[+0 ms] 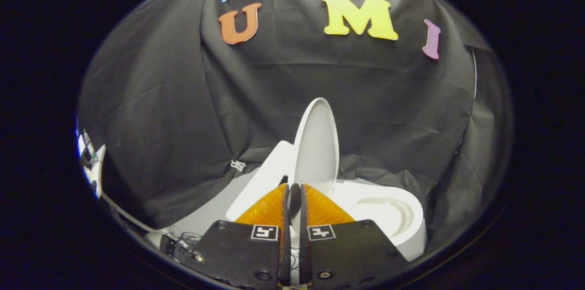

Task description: Open the toilet lid.

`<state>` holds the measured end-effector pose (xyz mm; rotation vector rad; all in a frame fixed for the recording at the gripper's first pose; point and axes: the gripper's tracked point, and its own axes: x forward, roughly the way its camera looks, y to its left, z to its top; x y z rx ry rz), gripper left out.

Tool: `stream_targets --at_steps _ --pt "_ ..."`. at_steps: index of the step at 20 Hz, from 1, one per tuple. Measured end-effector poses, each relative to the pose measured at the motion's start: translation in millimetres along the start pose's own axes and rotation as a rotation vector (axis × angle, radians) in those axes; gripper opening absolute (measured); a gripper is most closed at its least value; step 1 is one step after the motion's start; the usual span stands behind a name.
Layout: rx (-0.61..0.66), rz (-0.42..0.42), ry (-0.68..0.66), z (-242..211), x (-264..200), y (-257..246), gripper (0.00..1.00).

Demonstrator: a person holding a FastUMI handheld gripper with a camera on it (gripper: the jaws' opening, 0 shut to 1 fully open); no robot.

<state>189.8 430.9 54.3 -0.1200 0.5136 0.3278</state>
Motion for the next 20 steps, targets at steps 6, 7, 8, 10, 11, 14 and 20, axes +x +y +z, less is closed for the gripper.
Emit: stream_targets --at_steps 6,7,8,10,11,14,20 --pt "-0.087 -0.027 -0.005 -2.2 9.6 23.7 0.1" --pt "-0.101 -0.04 -0.01 -2.1 9.1 23.4 0.1" --pt "-0.109 -0.053 -0.017 -1.4 7.5 20.2 0.1" --pt "-0.13 -0.069 -0.031 -2.0 6.0 12.7 0.1" --pt "-0.141 -0.073 -0.038 -2.5 3.3 7.8 0.11" --pt "-0.138 -0.012 -0.036 -6.4 -5.8 1.9 0.21" --pt "-0.095 0.049 -0.102 -11.4 -47.1 -19.4 0.53"
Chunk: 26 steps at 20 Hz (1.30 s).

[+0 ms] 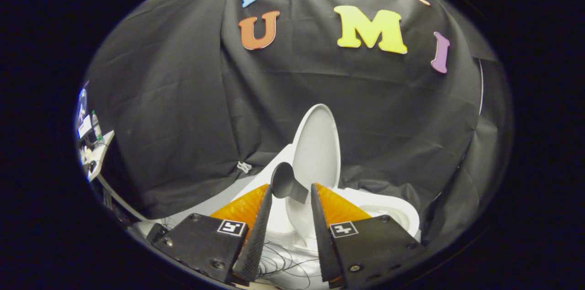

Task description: Open the toilet lid.

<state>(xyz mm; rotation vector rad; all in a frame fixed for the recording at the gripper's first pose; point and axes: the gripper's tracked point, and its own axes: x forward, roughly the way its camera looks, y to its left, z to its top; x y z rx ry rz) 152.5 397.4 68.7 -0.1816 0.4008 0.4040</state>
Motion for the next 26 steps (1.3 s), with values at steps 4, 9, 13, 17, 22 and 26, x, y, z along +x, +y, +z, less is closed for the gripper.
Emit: stream_targets --at_steps 4,9,13,17,22,26 --pt "-0.02 -0.079 -0.098 -6.5 -41.3 -40.1 0.55" --pt "0.097 -0.121 -0.15 -42.4 -102.9 -98.1 0.55" --pt "0.136 -0.189 -0.206 -66.3 -151.7 -149.1 0.55" --pt "0.16 -0.229 -0.235 -92.3 -194.6 -181.9 0.85" --pt "0.185 -0.283 -0.279 -124.9 -233.0 -212.7 1.0" --pt "0.17 -0.343 -0.344 -152.6 -254.1 -231.1 1.0"
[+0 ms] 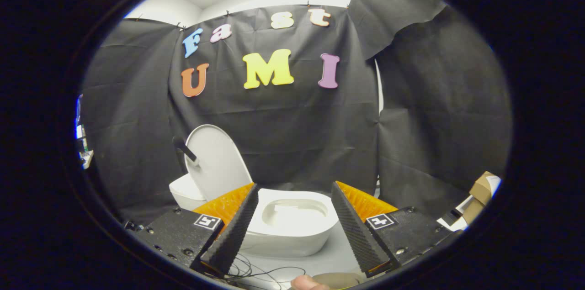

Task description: Open the toilet lid.

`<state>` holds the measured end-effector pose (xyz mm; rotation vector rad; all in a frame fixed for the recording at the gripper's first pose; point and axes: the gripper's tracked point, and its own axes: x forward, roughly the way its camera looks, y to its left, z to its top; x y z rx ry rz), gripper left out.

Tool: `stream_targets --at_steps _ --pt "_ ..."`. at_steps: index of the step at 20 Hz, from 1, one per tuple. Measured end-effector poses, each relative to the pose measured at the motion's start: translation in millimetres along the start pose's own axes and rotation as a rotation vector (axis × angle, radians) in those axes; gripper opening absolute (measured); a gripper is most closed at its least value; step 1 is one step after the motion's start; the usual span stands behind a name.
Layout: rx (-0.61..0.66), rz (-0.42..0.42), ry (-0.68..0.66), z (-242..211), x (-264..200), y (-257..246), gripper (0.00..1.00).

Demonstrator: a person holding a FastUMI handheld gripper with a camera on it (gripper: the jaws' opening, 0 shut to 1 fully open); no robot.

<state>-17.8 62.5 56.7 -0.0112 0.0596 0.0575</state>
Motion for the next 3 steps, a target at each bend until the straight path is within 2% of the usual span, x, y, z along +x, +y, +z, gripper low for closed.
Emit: stream_targets --at_steps 3 --pt "-0.003 -0.039 -0.04 -17.7 -7.1 -19.3 1.0"
